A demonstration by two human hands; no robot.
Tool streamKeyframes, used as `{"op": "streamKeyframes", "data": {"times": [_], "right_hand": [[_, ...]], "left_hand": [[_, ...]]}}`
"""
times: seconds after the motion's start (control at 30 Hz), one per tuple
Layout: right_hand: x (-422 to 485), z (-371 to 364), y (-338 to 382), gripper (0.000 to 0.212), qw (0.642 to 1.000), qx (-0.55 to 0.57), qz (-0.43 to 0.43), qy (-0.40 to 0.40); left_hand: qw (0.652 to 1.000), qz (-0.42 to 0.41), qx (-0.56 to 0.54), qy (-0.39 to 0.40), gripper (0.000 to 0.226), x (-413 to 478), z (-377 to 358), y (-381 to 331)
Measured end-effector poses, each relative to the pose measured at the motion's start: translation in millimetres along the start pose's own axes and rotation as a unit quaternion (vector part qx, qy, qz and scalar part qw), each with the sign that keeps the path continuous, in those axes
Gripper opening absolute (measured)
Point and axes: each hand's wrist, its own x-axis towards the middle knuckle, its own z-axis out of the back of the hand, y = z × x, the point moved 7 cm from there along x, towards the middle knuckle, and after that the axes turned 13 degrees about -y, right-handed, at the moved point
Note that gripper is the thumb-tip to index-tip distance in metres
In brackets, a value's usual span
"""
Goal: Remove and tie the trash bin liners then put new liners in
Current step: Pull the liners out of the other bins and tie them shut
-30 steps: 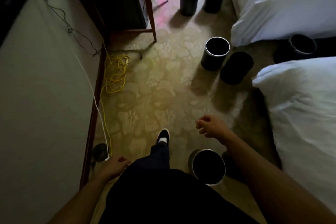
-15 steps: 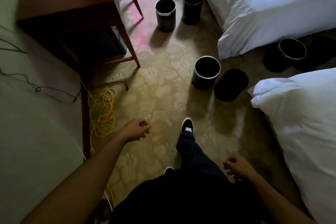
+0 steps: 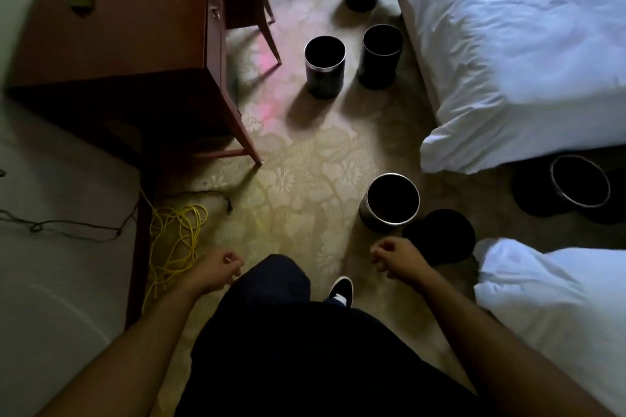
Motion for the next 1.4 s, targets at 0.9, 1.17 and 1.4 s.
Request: {"op": "streamKeyframes", "data": {"times": [0.9,1.17,1.4], "right_hand": [[378,172,227,0.010,0.976,0.030,-0.177,-0.121],[544,243,325,0.011,0.983,0.028,-0.146,-0.108],[691,287,509,0.006,0.997,0.036,0.005,-0.069]], "left_hand": [[0.982,-0.170,0.026,0.073,0.012,437,195,-539],[0.993,-0.103,0.035,0.041,0.014,539,228,-617],[0.999,0.029,0.009,-0.014,0.015,597,274,-599]]}}
